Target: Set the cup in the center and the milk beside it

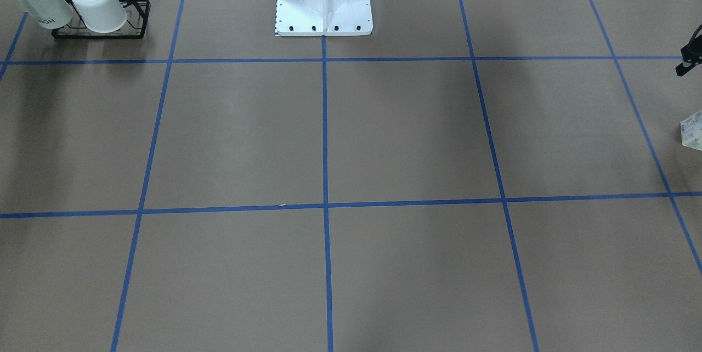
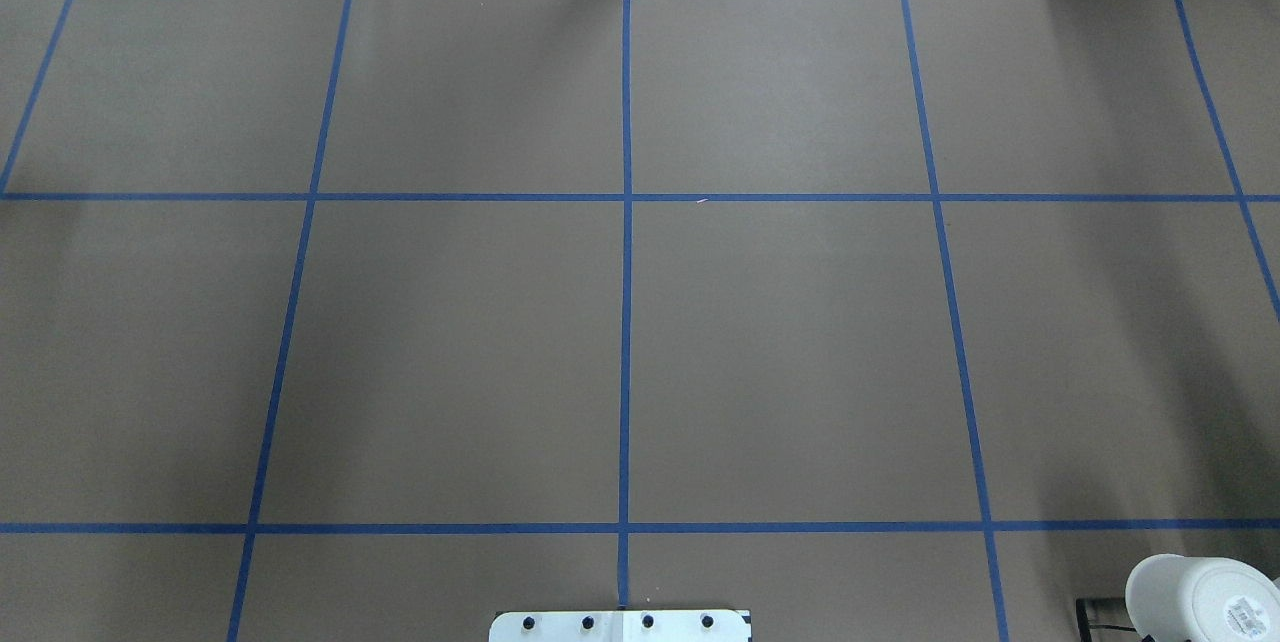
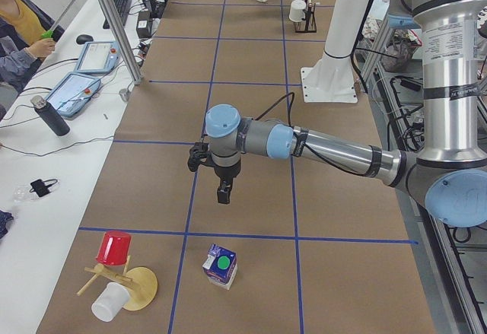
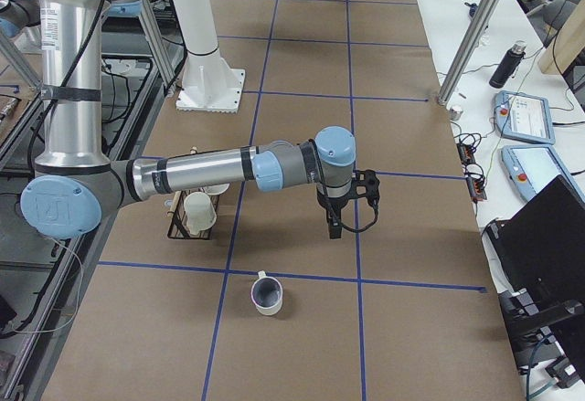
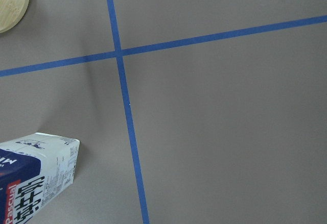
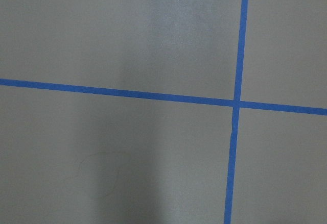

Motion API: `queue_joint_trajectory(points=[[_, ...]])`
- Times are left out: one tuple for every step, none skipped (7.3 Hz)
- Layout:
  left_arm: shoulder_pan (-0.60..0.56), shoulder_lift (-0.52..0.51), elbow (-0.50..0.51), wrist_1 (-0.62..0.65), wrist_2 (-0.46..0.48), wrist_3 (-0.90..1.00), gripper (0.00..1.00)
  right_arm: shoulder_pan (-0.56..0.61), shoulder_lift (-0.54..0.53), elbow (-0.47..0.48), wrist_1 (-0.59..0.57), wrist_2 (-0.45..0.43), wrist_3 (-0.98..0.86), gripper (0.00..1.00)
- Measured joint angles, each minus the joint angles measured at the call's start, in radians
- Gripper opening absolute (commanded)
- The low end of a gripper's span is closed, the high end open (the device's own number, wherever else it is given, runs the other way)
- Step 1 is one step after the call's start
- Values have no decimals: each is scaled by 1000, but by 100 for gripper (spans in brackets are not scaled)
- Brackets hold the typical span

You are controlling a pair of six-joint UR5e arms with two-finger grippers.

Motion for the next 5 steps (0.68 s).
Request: queue_joint_trajectory(points=[[0,0,0,-1,0,0,98,0,-1,0,1,0,0,100],[0,0,-1,-2,0,1,98,0,-2,0,2,0,2,100],[0,0,-2,-4,0,1,98,-1,-3,2,4,-2,5,100],[0,1,-3,-4,-1,0,98,-1,-2,13,4,-2,7,100],[0,1,-3,-4,-1,-1,98,0,-6,31,4,2,9,100]])
